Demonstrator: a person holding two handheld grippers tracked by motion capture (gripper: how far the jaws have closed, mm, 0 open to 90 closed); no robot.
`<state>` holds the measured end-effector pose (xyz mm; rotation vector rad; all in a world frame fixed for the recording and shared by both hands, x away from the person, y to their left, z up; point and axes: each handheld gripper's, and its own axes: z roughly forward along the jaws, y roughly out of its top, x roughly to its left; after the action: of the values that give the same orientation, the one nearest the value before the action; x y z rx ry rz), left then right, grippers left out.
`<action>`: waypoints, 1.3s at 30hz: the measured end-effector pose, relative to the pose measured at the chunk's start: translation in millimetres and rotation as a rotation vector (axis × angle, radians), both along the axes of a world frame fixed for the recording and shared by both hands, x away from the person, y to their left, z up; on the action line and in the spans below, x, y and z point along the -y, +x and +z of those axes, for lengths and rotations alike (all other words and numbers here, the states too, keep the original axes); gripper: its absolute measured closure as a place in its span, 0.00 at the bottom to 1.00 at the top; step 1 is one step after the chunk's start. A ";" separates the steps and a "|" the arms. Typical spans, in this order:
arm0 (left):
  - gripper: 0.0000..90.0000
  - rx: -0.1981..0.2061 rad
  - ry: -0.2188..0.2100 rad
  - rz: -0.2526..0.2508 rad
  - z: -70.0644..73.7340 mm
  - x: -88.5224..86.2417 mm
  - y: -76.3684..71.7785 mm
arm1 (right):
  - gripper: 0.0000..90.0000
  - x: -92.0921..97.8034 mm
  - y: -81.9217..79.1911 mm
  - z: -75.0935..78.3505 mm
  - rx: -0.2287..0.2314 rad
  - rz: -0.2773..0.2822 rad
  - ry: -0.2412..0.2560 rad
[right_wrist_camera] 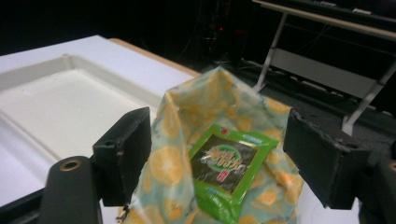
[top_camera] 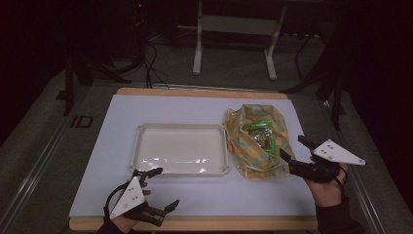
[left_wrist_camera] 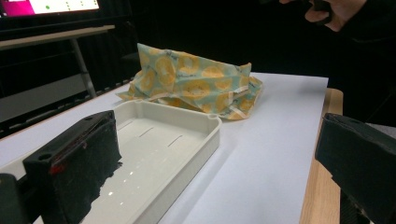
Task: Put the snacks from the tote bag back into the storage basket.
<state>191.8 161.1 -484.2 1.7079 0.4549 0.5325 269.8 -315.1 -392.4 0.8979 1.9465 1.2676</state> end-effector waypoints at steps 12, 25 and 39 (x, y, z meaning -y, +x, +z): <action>0.00 -0.003 0.004 -0.005 -0.1 0.3 1.2 | 0.27 -2.8 29.9 9.6 -0.024 -0.027 0.033; 0.00 -0.008 0.010 -0.007 -0.3 1.3 2.7 | 0.30 -4.3 67.2 5.5 -0.108 -0.042 0.031; 0.00 -0.008 0.008 -0.009 -0.4 1.8 3.8 | 0.34 -1.7 91.6 -2.0 -0.166 -0.080 0.029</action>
<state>195.6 159.3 -484.6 1.7195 0.4512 0.5212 361.4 -313.3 -394.4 1.1156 2.0020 1.2113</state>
